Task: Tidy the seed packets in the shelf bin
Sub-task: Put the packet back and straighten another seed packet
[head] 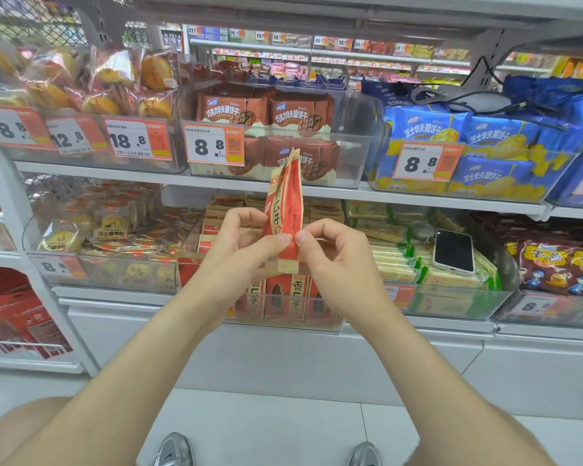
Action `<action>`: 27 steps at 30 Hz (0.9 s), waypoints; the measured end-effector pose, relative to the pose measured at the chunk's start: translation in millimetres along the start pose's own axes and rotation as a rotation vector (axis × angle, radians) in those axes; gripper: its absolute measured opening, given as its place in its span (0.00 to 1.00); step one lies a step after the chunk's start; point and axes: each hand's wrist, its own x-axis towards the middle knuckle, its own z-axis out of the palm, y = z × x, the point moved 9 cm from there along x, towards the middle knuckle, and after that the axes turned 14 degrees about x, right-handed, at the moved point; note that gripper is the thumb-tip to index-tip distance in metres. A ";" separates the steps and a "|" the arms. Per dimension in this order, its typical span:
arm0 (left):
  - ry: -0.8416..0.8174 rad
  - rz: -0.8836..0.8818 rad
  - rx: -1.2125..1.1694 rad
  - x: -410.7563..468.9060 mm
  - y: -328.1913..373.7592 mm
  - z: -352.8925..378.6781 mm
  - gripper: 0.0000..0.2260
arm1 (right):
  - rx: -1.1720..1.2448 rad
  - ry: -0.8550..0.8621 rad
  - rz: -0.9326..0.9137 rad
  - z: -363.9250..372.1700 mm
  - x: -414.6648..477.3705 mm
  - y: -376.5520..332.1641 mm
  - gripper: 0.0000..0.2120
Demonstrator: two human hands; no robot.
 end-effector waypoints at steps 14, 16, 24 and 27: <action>0.052 0.024 0.025 -3.4 5.5 21.3 0.13 | 0.056 0.015 0.084 -6.3 1.6 7.4 0.15; 0.008 0.056 0.111 -4.7 4.6 29.2 0.09 | 0.045 0.082 0.055 -11.0 1.4 6.2 0.09; -0.067 0.067 0.163 -5.0 4.1 41.2 0.10 | 0.585 0.245 0.298 -5.3 -5.8 24.8 0.06; -0.104 0.011 0.013 -4.2 2.1 41.0 0.10 | 0.674 0.224 0.335 -0.7 -5.4 23.7 0.10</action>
